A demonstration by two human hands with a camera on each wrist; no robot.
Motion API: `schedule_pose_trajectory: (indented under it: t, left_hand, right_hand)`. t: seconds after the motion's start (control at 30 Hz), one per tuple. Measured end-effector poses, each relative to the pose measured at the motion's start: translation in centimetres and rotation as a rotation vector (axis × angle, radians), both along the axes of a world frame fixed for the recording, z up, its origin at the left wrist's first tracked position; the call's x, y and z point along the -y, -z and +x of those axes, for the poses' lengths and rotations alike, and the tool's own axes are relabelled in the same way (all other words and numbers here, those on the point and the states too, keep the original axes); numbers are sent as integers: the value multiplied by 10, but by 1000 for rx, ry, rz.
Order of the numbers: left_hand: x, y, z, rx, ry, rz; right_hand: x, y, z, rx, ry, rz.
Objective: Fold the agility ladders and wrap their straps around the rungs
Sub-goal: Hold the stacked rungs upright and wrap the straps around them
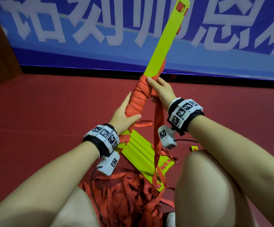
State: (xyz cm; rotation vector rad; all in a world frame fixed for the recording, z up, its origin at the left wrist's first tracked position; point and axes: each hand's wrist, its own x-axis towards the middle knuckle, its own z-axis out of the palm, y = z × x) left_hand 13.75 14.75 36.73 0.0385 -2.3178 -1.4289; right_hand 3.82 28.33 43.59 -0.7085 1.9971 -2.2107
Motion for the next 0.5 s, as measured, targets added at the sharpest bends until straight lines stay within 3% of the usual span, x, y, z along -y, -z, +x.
schedule_pose_trajectory:
  t: [0.07, 0.17, 0.27, 0.4, 0.5]
  left_hand:
    - [3, -2, 2, -1, -122, -185]
    - [6, -4, 3, 103, -313, -602]
    - [1, 2, 3, 154, -392, -818]
    - [-4, 9, 1, 119, -401, -945]
    - [-1, 5, -4, 76, -297, -805]
  right_hand:
    - [3, 2, -2, -16, 86, 46]
    - [12, 12, -7, 67, 193, 11]
    - [22, 22, -12, 152, 213, -17]
    - [25, 33, -13, 173, 292, -2]
    - [21, 42, -20, 116, 332, -53]
